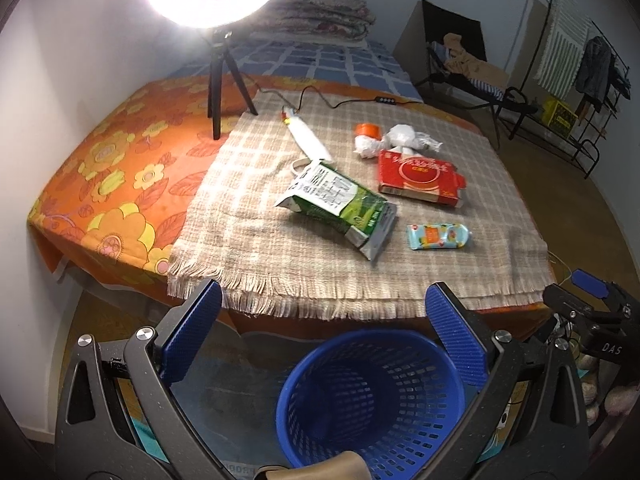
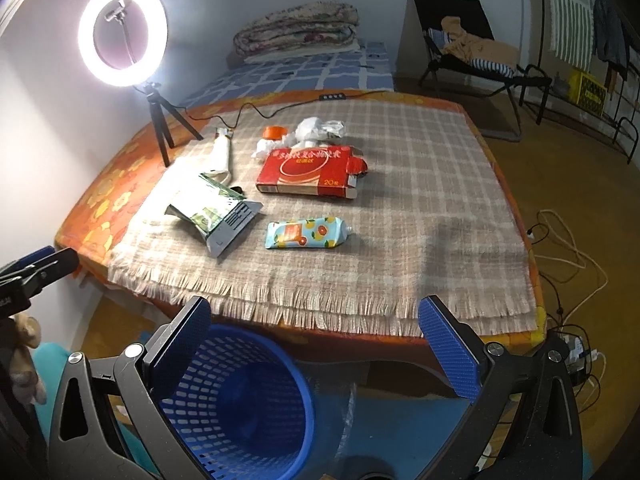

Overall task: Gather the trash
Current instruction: 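Grasp the milk carton with the left tool while the right tool grasps the orange-print tube, then lift the milk carton and orange tube and carry both toward the blue basket, then open the left tool over the basket while the right tool releases the tube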

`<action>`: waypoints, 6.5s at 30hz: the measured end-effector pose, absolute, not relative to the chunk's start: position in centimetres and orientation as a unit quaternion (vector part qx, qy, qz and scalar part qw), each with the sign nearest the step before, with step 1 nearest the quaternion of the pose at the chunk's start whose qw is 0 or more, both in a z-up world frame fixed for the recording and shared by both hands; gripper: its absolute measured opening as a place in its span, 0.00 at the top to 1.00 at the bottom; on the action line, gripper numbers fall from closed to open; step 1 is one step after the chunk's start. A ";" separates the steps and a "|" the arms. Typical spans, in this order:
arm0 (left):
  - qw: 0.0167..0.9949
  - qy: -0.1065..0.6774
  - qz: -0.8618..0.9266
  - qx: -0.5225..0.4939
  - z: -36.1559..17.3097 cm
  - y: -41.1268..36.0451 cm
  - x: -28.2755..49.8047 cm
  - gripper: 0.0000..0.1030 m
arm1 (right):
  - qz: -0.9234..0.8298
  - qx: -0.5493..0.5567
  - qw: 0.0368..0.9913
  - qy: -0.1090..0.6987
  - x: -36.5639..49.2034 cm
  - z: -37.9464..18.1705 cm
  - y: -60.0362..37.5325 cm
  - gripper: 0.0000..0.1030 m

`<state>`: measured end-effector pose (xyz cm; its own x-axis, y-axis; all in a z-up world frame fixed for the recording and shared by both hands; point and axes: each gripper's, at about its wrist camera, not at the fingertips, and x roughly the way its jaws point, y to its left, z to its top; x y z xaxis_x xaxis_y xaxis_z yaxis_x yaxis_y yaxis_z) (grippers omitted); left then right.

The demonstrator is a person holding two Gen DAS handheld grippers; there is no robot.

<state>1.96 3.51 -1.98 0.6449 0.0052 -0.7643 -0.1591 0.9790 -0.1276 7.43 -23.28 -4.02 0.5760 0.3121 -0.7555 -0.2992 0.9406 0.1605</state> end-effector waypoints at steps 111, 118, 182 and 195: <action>0.834 0.535 0.058 -0.118 -12.9 7.4 14.7 0.26 | 0.272 -0.100 0.796 0.531 18.4 -13.4 -16.9 0.95; 0.843 0.521 0.037 -0.131 -10.6 6.6 12.6 0.26 | 0.289 -0.079 0.801 0.518 16.0 -11.3 -18.0 0.95; 0.812 0.577 -0.012 -0.093 -18.7 -1.7 -2.0 0.22 | 0.323 -0.082 0.754 0.566 0.9 -16.8 -17.3 0.48; 0.818 0.568 -0.004 -0.092 -18.2 -1.6 -1.8 0.22 | 0.299 -0.080 0.766 0.564 1.7 -16.3 -18.1 0.42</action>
